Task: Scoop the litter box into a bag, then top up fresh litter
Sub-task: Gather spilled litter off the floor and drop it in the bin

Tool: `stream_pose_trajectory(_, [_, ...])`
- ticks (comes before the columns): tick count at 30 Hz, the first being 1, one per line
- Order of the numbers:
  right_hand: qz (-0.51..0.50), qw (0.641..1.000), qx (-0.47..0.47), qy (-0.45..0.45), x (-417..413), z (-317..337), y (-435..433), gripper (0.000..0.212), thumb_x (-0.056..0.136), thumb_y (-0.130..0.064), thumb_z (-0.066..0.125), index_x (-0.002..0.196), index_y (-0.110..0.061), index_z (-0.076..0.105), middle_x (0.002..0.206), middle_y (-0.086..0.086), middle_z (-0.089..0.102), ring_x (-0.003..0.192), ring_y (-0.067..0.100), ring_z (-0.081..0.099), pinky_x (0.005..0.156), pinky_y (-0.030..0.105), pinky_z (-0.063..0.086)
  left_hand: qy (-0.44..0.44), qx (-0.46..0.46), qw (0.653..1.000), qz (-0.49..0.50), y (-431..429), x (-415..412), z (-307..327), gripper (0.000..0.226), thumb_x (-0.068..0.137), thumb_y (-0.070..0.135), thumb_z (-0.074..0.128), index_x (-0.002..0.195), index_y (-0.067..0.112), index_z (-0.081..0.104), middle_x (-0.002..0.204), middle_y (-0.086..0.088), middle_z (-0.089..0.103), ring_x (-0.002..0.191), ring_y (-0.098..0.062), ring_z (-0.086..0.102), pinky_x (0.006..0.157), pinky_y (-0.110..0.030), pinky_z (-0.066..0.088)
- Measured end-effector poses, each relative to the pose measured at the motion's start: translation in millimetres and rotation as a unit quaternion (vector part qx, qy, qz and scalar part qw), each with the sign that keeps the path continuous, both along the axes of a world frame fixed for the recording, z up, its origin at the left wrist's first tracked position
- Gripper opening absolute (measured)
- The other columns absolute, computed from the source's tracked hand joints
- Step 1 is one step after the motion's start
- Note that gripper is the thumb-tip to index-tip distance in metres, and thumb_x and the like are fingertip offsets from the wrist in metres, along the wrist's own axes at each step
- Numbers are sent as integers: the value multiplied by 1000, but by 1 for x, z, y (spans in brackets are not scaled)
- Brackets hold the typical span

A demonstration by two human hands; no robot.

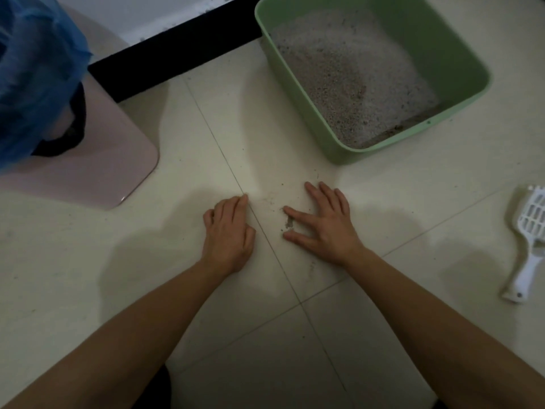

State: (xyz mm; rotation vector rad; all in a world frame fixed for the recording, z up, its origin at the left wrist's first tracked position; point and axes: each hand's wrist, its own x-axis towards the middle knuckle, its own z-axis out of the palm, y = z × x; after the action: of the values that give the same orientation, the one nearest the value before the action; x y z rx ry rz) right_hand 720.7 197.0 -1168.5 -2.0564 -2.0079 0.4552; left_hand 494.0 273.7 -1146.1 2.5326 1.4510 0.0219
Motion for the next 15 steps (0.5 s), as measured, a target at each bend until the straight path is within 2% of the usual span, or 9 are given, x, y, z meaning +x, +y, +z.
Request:
stream_pose_trajectory(5, [-64,993,53,88,-10,-6,4,28,83,-61,64,107,-49,71,154,0,40,145,29,26,118,46,14,-30,15,999,31,0,1,-2,59,85,29,33,137,6,47,128,-14,52,116,-27,39,94,-40,27])
stream_pose_trajectory(10, [-117,976,85,165,-19,-9,4,16,78,-49,76,89,-38,79,138,-4,59,138,25,37,113,40,23,-46,2,999,27,-1,8,3,56,86,29,33,135,8,50,125,-12,53,115,-28,43,93,-42,34])
stream_pose_trajectory(12, [-109,978,93,153,-21,-8,5,17,79,-46,75,86,-32,80,125,-6,67,128,24,47,106,39,32,-64,-11,998,17,-1,12,4,53,86,28,36,131,6,54,117,-12,55,109,-30,46,91,-43,39])
stream_pose_trajectory(15, [-90,979,126,132,-14,-3,0,21,85,-41,71,87,-22,80,100,-6,74,101,20,60,87,35,46,-108,-16,994,-23,-6,19,-1,45,89,28,44,120,0,61,102,-13,57,96,-31,50,85,-44,47])
